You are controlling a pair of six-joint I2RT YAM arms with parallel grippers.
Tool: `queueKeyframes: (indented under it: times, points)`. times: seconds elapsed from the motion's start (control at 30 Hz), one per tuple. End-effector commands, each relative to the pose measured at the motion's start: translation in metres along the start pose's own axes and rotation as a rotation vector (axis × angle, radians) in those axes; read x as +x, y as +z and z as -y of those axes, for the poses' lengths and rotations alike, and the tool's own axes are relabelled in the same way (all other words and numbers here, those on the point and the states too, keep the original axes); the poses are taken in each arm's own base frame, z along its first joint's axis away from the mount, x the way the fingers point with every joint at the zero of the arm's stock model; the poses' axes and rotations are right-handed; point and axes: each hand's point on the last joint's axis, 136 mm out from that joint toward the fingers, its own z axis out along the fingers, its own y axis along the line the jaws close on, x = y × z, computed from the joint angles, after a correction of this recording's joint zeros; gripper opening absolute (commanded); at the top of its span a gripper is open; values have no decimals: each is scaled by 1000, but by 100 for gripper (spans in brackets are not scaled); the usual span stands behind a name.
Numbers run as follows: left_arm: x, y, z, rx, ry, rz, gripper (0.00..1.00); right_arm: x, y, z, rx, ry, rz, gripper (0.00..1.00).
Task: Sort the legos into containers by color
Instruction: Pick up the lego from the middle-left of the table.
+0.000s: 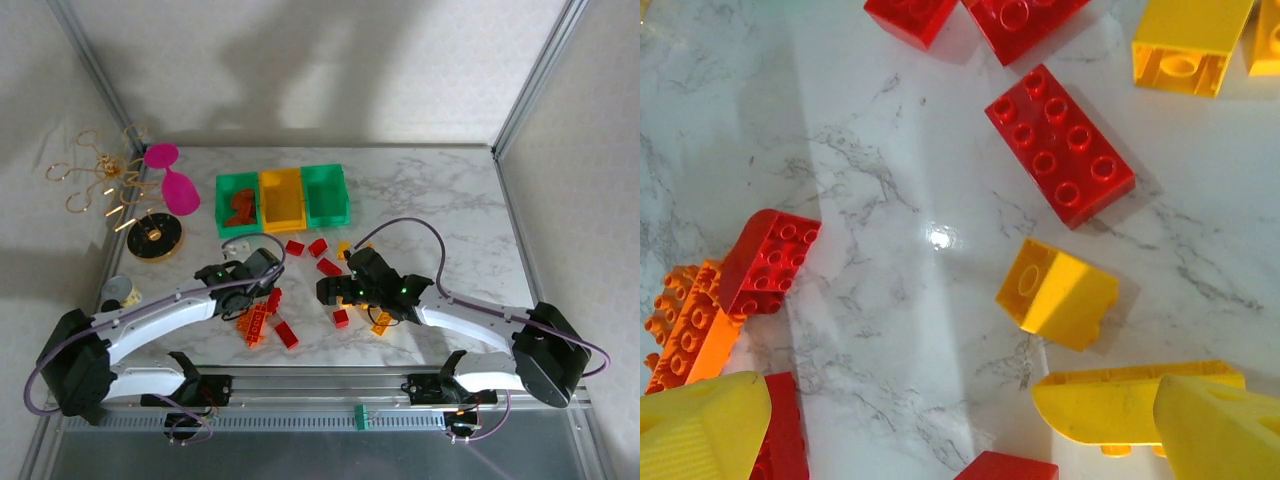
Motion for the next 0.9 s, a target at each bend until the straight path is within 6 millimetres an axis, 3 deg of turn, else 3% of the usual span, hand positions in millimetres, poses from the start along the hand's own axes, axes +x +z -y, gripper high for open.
queueKeyframes:
  times: [0.0,0.1,0.23,0.47,0.63,0.87]
  points:
    - [30,-12,0,27,-21,-70,67,10,-4,0,-6,24,-10,99]
    - [55,-19,-2,23,13,-105,68,13,-5,6,9,35,-7,99]
    - [80,-22,-21,-43,11,-116,69,16,-4,9,15,41,-4,99]
    - [109,-20,-38,-52,-15,-160,75,17,-3,9,14,41,-7,99]
    - [121,-14,-33,0,-46,-191,78,19,-1,10,20,41,-14,99]
    - [123,-6,-32,-15,-36,-172,78,17,-1,9,19,39,-9,99]
